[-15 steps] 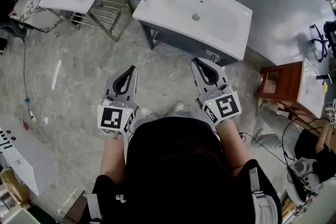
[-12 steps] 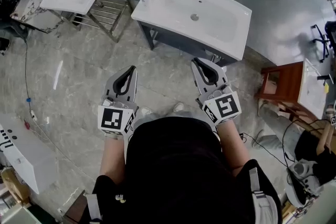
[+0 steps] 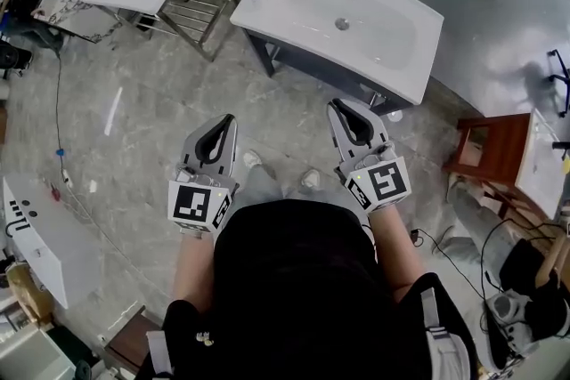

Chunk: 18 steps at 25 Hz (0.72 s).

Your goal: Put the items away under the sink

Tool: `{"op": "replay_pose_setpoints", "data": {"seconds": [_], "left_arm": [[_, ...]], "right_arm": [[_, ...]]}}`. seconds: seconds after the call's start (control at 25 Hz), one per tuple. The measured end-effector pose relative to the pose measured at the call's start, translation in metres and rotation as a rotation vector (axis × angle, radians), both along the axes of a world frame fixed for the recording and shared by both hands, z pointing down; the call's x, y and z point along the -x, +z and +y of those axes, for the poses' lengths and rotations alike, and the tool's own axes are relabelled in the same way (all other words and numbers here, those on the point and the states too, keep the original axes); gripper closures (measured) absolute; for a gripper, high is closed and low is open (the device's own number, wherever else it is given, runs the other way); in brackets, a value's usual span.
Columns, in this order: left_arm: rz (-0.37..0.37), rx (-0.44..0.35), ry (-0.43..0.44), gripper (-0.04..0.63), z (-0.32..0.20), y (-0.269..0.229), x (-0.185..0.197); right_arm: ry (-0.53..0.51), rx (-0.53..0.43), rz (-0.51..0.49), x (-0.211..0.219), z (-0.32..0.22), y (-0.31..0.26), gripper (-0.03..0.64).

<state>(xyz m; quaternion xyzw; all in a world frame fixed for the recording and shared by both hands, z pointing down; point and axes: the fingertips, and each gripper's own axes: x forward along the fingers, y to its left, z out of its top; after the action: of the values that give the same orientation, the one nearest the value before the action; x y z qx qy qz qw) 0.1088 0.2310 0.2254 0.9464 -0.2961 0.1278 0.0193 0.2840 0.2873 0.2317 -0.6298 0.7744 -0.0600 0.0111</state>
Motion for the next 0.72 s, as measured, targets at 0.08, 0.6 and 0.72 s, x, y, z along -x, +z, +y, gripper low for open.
{"op": "replay_pose_setpoints", "data": {"seconds": [0.08,0.6,0.72], "left_arm": [[0.004,0.01,-0.003,0.572,-0.009,0.003,0.003],[0.061,0.046,0.077,0.572,-0.13,0.009,0.037],[0.079,0.045,0.09,0.572,-0.161,0.008,0.051]], "right_arm": [[0.005,0.009,-0.016,0.001,-0.008,0.003,0.569],[0.069,0.055,0.021,0.038,-0.118,0.002,0.569],[0.083,0.059,0.039,0.055,-0.147,0.0,0.569]]}}
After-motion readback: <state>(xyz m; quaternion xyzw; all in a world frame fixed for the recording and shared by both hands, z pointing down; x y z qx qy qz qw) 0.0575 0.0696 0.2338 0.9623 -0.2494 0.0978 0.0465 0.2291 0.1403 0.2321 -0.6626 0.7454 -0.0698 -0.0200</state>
